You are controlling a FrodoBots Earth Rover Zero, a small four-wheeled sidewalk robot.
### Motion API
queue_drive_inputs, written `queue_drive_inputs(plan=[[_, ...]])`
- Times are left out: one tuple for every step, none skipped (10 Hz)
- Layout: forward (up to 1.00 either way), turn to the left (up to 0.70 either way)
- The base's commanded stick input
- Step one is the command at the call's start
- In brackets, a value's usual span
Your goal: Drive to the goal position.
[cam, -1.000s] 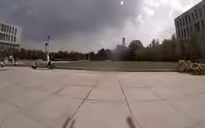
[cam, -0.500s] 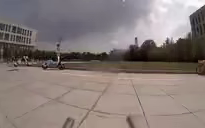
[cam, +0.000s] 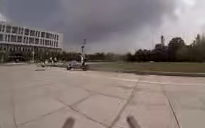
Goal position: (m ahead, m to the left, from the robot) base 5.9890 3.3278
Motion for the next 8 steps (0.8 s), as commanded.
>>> queue_drive_inputs(plan=[[0.70,0.00],[0.70,0.00],[0.70,0.00],[0.70,0.00],[0.70,0.00],[0.70,0.00],[0.70,0.00],[0.70,0.00]])
